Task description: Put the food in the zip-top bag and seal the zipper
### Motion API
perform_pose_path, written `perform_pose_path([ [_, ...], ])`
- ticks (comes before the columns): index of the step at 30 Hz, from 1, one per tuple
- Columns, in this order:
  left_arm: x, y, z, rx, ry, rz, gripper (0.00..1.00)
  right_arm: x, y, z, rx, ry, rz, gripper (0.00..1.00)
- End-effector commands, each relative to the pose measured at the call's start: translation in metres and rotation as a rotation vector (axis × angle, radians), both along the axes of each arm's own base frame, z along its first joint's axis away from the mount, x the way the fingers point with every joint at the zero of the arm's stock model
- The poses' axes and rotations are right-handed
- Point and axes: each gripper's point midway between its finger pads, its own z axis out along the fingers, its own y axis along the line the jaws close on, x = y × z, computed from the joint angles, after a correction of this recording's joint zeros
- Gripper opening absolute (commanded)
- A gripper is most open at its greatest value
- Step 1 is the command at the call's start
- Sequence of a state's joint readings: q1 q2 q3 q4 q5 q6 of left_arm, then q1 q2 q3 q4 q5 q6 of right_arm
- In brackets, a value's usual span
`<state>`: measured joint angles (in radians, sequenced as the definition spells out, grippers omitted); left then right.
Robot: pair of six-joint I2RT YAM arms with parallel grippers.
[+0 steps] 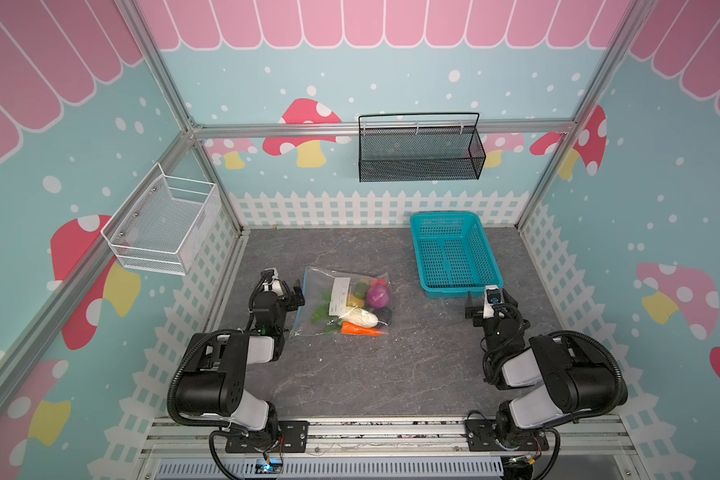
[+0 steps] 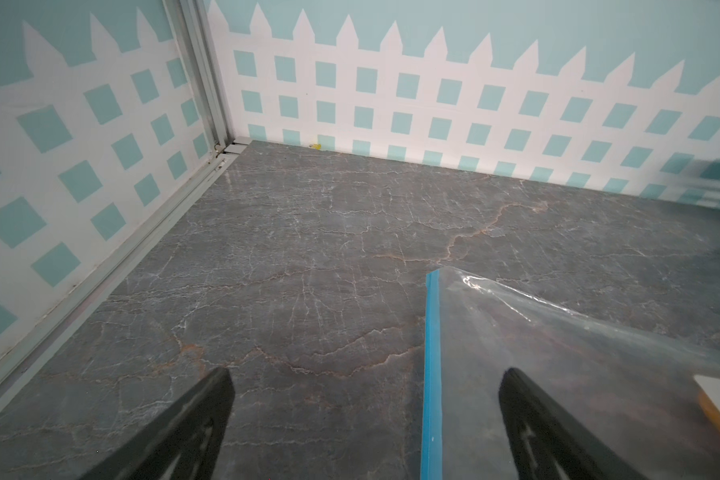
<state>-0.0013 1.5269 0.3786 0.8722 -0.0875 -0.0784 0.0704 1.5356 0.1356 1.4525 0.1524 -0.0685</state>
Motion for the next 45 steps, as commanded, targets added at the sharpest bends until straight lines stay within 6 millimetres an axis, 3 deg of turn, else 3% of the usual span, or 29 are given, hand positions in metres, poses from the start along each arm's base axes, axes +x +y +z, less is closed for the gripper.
perform_pose_path([
  [1,0.0052,-0.006,0.0037,0.026,-0.004,-0.04,1.0,0.0055,0.0018,-0.0017,0.007,0.02,0.03,0.98],
  [45,0.0062,-0.0059,0.0019,0.029,0.006,-0.038,1.0,0.0123,-0.0014,-0.0059,0.031,0.053,0.035,0.98],
])
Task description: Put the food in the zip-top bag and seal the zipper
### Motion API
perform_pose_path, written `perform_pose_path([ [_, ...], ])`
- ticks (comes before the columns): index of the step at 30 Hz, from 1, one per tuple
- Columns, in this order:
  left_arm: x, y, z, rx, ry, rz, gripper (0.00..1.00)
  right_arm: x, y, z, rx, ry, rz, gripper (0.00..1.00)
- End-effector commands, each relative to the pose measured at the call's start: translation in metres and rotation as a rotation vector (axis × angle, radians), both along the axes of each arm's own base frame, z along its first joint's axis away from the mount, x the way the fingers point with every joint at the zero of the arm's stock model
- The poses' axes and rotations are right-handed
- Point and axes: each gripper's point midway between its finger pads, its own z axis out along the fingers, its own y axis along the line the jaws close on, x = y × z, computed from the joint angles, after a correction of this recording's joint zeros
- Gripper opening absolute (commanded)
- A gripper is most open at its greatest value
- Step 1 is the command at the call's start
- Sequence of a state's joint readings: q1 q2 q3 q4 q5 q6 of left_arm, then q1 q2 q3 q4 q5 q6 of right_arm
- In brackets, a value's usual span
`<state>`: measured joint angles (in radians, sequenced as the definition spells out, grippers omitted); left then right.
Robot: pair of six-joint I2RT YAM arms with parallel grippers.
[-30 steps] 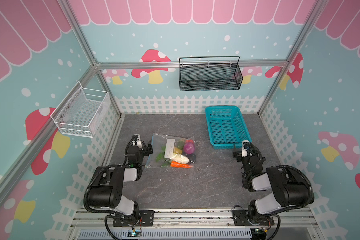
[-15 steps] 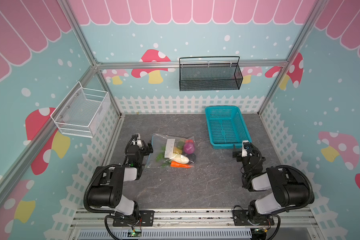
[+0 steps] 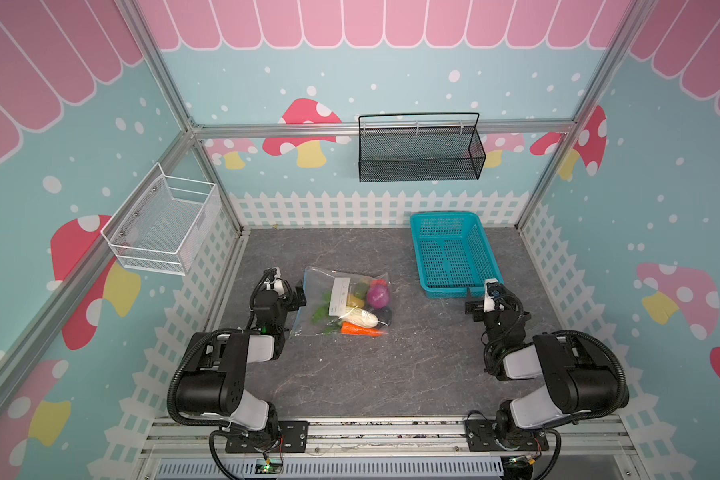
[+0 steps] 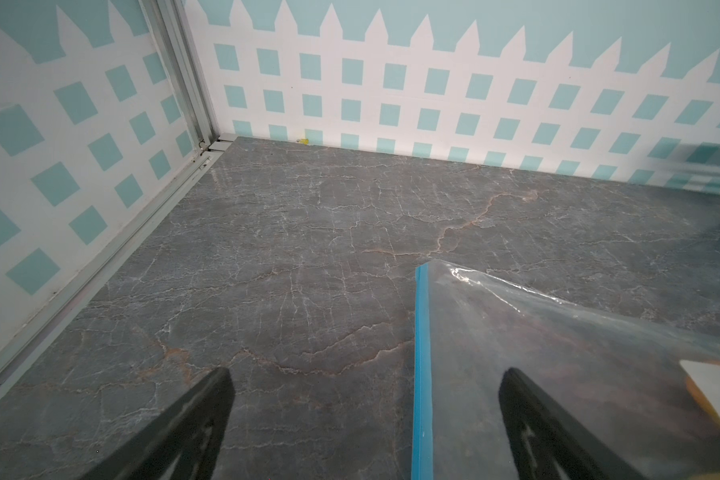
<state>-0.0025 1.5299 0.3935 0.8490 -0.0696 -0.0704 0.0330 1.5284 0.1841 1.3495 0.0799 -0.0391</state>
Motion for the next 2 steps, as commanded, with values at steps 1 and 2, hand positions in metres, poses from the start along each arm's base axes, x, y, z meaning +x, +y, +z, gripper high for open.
perform_pose_path([
  [1,0.0029,-0.0024,0.0032,0.025,-0.009,-0.018,1.0,0.0012,-0.0009,0.0,0.001,0.008,0.001,0.98],
  [2,0.0026,-0.0024,0.0034,0.026,-0.01,-0.018,1.0,0.0013,-0.0009,-0.0003,0.001,0.008,0.001,0.98],
])
